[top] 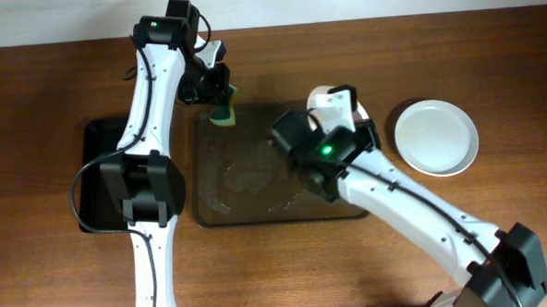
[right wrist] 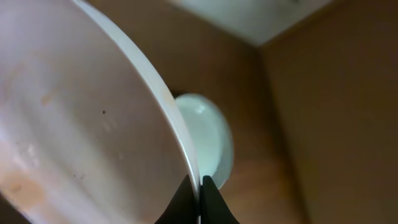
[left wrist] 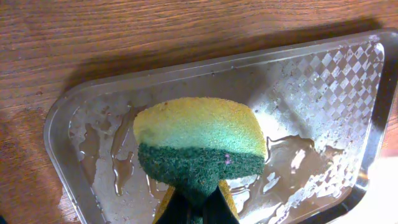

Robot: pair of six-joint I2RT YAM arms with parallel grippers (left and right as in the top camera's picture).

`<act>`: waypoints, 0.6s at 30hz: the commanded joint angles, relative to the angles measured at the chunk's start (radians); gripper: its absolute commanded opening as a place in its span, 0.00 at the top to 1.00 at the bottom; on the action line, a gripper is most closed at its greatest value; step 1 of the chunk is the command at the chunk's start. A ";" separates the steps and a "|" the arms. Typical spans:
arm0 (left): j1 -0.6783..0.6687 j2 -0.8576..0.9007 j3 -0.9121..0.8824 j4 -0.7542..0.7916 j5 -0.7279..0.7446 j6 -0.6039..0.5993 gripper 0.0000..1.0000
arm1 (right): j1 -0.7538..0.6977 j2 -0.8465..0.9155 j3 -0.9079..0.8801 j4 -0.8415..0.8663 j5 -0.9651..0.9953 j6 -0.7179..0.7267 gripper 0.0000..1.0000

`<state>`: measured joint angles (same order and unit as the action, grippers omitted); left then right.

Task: Clean dirty plates on tray and stack at the side
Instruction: 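Carry the plate right with the right gripper and stack it on the plates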

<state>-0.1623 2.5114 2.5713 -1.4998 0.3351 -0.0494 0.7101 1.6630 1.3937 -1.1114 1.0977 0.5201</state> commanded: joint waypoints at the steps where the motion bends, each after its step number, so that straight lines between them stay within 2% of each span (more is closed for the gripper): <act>1: 0.003 -0.004 0.012 0.002 -0.003 -0.007 0.99 | 0.052 -0.026 -0.001 0.000 0.278 0.020 0.96; 6: 0.003 -0.004 0.012 0.002 -0.004 -0.007 0.99 | 0.092 -0.026 -0.001 0.001 0.422 0.020 0.96; 9: 0.003 -0.004 0.012 0.001 -0.022 -0.007 0.99 | 0.091 -0.026 -0.001 0.007 0.422 0.030 0.96; 11: 0.003 -0.004 0.012 -0.002 -0.026 -0.007 0.99 | 0.089 -0.026 -0.001 0.007 0.397 0.091 0.96; 14: 0.003 -0.004 0.012 -0.003 -0.026 -0.007 0.99 | 0.072 -0.026 -0.001 0.007 0.193 0.103 0.96; 18: 0.003 -0.004 0.012 -0.005 -0.026 -0.007 0.99 | -0.111 -0.027 -0.001 0.005 -0.373 0.129 0.96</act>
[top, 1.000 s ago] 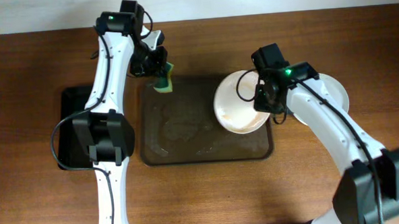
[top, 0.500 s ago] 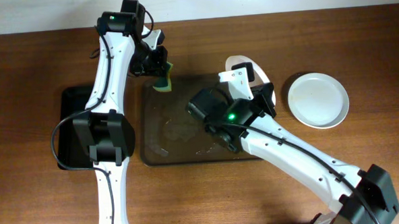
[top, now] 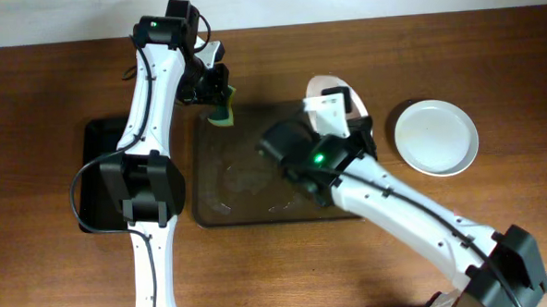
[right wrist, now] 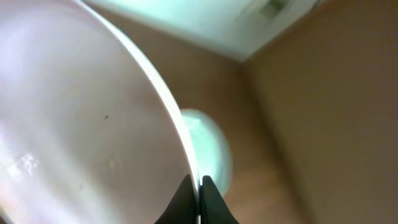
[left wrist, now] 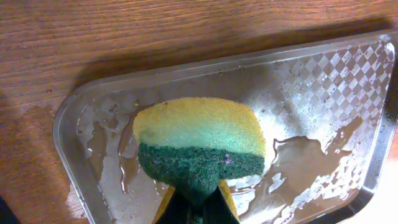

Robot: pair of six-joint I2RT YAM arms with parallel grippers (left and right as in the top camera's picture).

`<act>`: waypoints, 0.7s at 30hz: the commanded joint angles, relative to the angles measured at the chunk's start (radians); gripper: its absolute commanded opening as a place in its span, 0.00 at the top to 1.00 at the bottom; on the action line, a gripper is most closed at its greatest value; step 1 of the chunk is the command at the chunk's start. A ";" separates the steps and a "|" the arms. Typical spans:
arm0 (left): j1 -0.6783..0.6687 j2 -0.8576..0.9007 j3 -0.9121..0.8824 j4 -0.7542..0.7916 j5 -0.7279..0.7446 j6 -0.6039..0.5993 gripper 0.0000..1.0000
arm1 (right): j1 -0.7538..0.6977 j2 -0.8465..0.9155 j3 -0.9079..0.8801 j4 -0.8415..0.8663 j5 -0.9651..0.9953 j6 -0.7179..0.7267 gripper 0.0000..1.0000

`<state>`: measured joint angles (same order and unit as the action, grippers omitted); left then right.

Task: Clean dirty plates on tray and stack at the side
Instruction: 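Carry the plate right with the right gripper and stack it on the plates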

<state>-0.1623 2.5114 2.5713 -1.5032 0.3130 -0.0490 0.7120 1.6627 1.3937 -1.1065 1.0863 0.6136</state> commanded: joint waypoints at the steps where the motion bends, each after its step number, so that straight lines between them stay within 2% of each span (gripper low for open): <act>1: 0.003 -0.004 0.012 -0.002 -0.004 -0.008 0.99 | -0.159 -0.029 -0.001 0.002 -0.442 0.035 0.96; 3: 0.003 -0.004 0.012 -0.002 -0.004 -0.008 0.99 | -0.319 -0.039 -0.001 0.020 -0.662 0.003 0.96; 6: 0.003 -0.004 0.012 -0.002 -0.004 -0.008 0.99 | -0.567 -0.040 -0.001 0.076 -0.943 -0.130 0.96; 9: 0.003 -0.004 0.012 -0.002 -0.004 -0.008 0.99 | -0.842 -0.039 -0.001 0.082 -1.008 -0.160 0.96; 12: 0.003 -0.004 0.012 0.002 -0.004 -0.008 0.99 | -1.028 -0.033 -0.008 0.084 -1.007 -0.173 0.96; 15: 0.003 -0.004 0.012 0.006 -0.004 -0.008 0.99 | -1.135 -0.016 -0.058 0.150 -1.025 -0.188 0.96; 21: 0.003 -0.004 0.012 0.007 -0.008 -0.007 0.99 | -1.144 0.026 -0.204 0.359 -1.034 -0.161 0.96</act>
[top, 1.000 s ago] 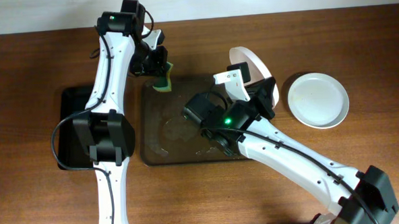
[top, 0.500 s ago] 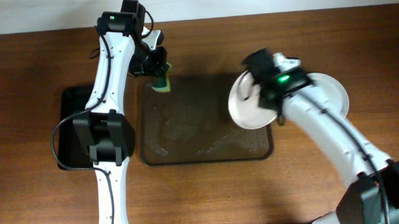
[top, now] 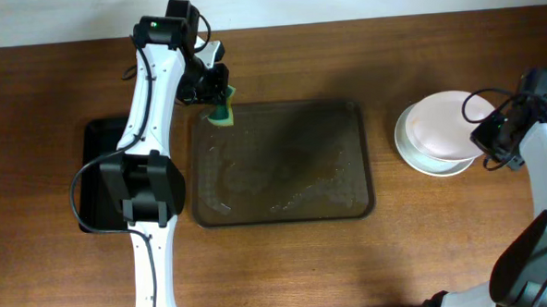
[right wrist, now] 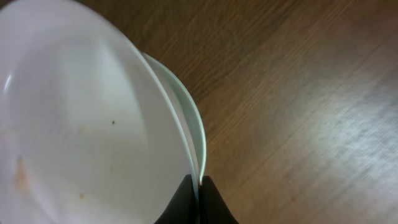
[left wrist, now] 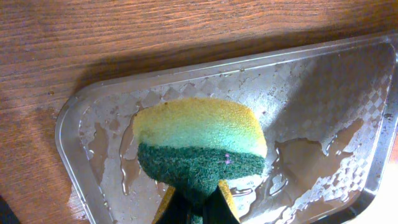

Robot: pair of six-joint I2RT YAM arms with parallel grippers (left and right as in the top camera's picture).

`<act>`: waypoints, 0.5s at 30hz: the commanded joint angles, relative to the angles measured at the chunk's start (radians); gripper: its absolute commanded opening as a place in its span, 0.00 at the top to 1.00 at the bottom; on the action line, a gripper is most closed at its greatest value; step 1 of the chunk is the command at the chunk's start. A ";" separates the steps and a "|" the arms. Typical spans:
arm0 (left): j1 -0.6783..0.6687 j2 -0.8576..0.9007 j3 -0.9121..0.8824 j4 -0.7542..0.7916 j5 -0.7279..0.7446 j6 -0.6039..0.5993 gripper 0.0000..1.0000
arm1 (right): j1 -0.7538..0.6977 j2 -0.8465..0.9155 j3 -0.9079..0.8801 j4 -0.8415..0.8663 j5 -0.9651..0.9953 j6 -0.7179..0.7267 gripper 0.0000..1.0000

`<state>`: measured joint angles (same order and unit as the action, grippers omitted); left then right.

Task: Clean dirty plates on tray and stack at the side
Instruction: 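Carry the plate right with the right gripper and stack it on the plates, then move the left gripper left and drop the sponge into the black tray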

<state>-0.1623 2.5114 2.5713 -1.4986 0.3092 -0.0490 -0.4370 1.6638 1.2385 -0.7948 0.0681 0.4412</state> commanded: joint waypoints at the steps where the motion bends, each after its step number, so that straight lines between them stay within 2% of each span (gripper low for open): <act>1: 0.003 -0.004 0.012 0.002 -0.003 -0.007 0.99 | 0.006 0.039 -0.069 0.085 -0.020 0.012 0.95; 3: 0.003 -0.004 0.012 0.002 -0.004 -0.007 0.99 | 0.010 0.059 -0.077 0.114 -0.050 0.011 0.85; 5: 0.003 -0.004 0.012 0.002 -0.003 -0.008 0.99 | 0.025 0.072 -0.077 0.142 -0.089 0.011 0.50; 6: 0.003 -0.004 0.012 0.002 -0.003 -0.012 0.99 | 0.032 0.072 -0.077 0.148 -0.096 0.011 0.41; 8: 0.013 -0.009 0.025 -0.009 -0.003 -0.029 0.99 | 0.051 0.069 -0.072 0.143 -0.142 -0.001 0.30; 10: 0.044 -0.029 0.069 -0.062 -0.013 -0.057 0.99 | 0.072 0.051 -0.051 0.103 -0.166 0.000 0.29; 13: 0.106 -0.084 0.105 -0.183 -0.205 -0.108 0.99 | 0.133 0.001 -0.006 0.039 -0.166 -0.019 0.29; 15: 0.151 -0.093 0.100 -0.190 -0.280 -0.085 0.99 | 0.191 -0.025 0.007 0.005 -0.166 -0.018 0.28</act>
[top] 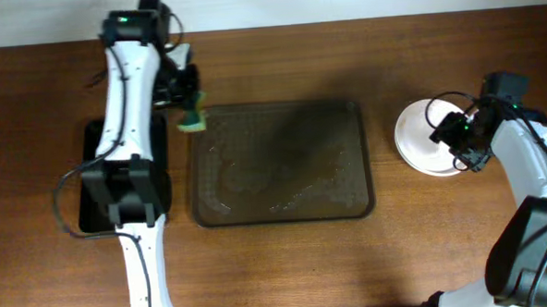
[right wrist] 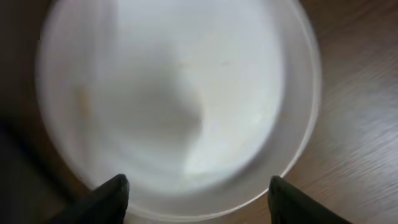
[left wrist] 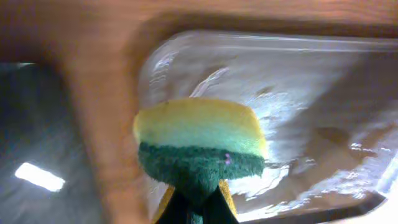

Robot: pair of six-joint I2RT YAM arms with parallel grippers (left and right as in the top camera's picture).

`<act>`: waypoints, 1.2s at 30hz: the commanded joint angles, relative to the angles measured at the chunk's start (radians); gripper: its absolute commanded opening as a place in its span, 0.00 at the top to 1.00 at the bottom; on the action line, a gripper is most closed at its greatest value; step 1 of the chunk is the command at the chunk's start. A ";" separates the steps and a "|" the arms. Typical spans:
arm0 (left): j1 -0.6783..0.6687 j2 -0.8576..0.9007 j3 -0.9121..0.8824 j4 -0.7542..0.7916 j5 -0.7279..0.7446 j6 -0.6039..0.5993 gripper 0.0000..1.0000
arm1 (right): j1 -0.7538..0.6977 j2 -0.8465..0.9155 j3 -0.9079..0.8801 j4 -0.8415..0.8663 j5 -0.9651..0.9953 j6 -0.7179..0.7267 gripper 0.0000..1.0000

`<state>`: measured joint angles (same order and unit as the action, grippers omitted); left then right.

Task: Clean dirty plates on tray and stack at the side
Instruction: 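Move the left gripper left and drop the sponge into the black tray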

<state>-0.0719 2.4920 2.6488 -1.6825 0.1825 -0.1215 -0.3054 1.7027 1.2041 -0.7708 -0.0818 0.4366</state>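
Observation:
Two white plates (top: 427, 137) lie stacked on the table at the right, and the top one fills the right wrist view (right wrist: 180, 93). My right gripper (top: 459, 134) (right wrist: 196, 190) hovers over the stack, open, with nothing between its fingers. The clear wet tray (top: 366, 159) (left wrist: 298, 87) holds no plates. My left gripper (top: 190, 109) (left wrist: 199, 208) is shut on a yellow and green sponge (top: 194, 118) (left wrist: 199, 140), above the tray's far left corner.
A black bin (top: 88, 143) (left wrist: 31, 143) stands left of the tray, partly under my left arm. Water puddles lie on the tray floor. Bare wooden table surrounds the tray and the plates.
My right gripper has opened and let go of the plate, which now lies flat on the other plate. My left gripper has moved left with the sponge, to the tray's left edge.
My right gripper held a plate on edge over the tray, then at the tray's far right corner. Then it held the plate tilted over the plate on the right, and now the plate rests there. The left gripper kept the sponge by the tray's far left corner.

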 commanded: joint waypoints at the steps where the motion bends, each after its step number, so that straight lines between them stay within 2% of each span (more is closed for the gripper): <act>1: 0.082 -0.072 0.016 -0.006 -0.173 -0.013 0.99 | 0.091 -0.070 0.042 -0.031 -0.016 -0.014 0.27; 4: 0.132 -0.077 -0.015 -0.006 -0.143 -0.014 0.99 | 0.167 -0.071 0.042 -0.054 -0.016 -0.014 0.27; 7: 0.145 -0.175 -0.103 -0.006 -0.132 -0.021 0.99 | 0.221 -0.071 0.042 -0.050 -0.016 -0.014 0.23; 9: 0.146 -0.265 -0.205 -0.006 -0.229 -0.037 0.99 | 0.237 -0.071 0.042 -0.043 -0.016 -0.014 0.21; 11: 0.154 -0.326 -0.325 -0.005 -0.341 -0.104 0.99 | 0.243 -0.071 0.042 -0.034 -0.016 -0.014 0.20; 13: 0.182 -0.334 -0.431 0.036 -0.356 -0.106 0.99 | 0.243 -0.071 0.042 -0.033 -0.016 -0.014 0.20; 16: 0.226 -0.334 -0.578 0.219 -0.354 -0.099 0.99 | 0.243 -0.071 0.042 -0.034 -0.016 -0.014 0.20; 18: 0.237 -0.334 -0.713 0.425 -0.293 -0.027 0.99 | 0.243 -0.070 0.042 -0.032 -0.015 -0.014 0.20; 22: 0.232 -0.333 -0.878 0.627 -0.264 0.003 0.97 | 0.243 -0.069 0.042 -0.028 -0.016 -0.014 0.20; 23: 0.232 -0.333 -0.893 0.632 -0.255 0.003 0.88 | 0.243 -0.069 0.042 -0.029 -0.016 -0.014 0.20; 25: 0.232 -0.333 -0.907 0.628 -0.245 0.003 0.49 | 0.243 -0.069 0.042 -0.029 -0.016 -0.014 0.20; 26: 0.232 -0.335 -0.907 0.624 -0.245 0.003 0.02 | 0.243 -0.069 0.042 -0.027 -0.016 -0.014 0.20; 29: 0.232 -0.358 -0.903 0.623 -0.245 0.003 0.01 | 0.243 -0.070 0.042 -0.031 -0.016 -0.026 0.19; 31: 0.222 -0.424 -0.867 0.589 -0.230 0.003 0.01 | 0.243 -0.075 0.085 -0.100 -0.016 -0.068 0.19; 34: 0.179 -0.573 -0.836 0.558 -0.211 0.003 0.01 | 0.243 -0.087 0.230 -0.252 -0.015 -0.146 0.19; 36: 0.140 -0.681 -0.836 0.565 -0.181 0.003 0.01 | 0.243 -0.095 0.349 -0.375 -0.015 -0.145 0.20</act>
<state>0.1246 2.0052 1.7683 -1.1187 -0.0521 -0.1272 -0.0700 1.6444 1.4059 -1.0595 -0.0959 0.3340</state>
